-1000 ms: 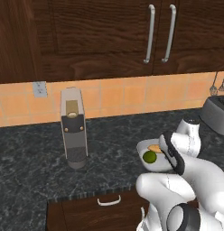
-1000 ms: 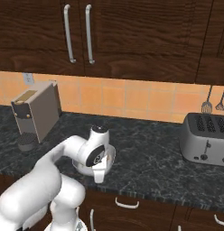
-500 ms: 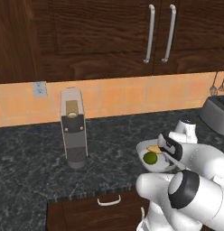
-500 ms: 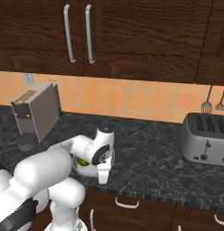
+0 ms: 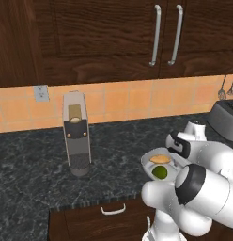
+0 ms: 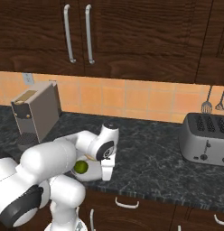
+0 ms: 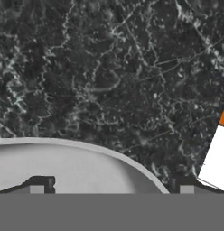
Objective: Take the meat container that has the steak and place it on the second highest rack of the freezer. Then take the vegetable container that has the lime and potato and place it on the highest rack of the freezer.
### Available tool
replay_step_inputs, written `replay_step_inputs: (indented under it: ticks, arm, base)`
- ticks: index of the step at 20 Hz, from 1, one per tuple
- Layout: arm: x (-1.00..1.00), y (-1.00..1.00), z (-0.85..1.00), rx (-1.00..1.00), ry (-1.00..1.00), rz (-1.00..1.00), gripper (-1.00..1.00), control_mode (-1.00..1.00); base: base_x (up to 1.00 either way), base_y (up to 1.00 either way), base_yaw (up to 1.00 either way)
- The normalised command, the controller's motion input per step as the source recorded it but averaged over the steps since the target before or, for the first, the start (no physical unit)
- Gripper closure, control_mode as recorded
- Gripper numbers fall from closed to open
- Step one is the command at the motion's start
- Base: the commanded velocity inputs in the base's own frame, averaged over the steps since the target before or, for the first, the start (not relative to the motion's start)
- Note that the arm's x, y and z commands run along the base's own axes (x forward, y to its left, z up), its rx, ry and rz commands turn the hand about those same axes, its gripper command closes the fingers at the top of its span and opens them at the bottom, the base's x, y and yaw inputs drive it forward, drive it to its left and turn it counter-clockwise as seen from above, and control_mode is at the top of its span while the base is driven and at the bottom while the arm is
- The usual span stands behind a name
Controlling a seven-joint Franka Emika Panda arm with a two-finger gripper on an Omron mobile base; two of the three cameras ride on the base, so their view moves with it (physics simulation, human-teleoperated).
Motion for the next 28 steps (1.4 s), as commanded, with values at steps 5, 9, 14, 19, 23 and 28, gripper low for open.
replay_step_inputs:
  ticks: [5, 9, 14, 19, 23, 28]
  arm:
    - [0.00, 0.00, 0.00, 0.00, 0.00, 0.00, 1.00, -1.00]
    - [0.00, 0.00, 0.00, 0.00, 0.00, 0.00, 1.00, -1.00]
    - [-0.05, -0.05, 0.02, 0.01, -0.02, -0.04, 1.00, -1.00]
    - [-0.08, 0.05, 0.71, 0.00, 0.00, -0.24, 1.00, -1.00]
    - [-0.14, 0.44, 0.81, 0.00, -0.07, -0.29, 1.00, -1.00]
    - [-0.13, 0.64, 0.64, 0.00, -0.21, -0.29, 1.00, -1.00]
  base:
    - [0.00, 0.00, 0.00]
    - [0.00, 0.00, 0.00]
    - [0.00, 0.00, 0.00]
    - [0.00, 0.00, 0.00]
    - [0.00, 0.00, 0.00]
    - [0.00, 0.00, 0.00]
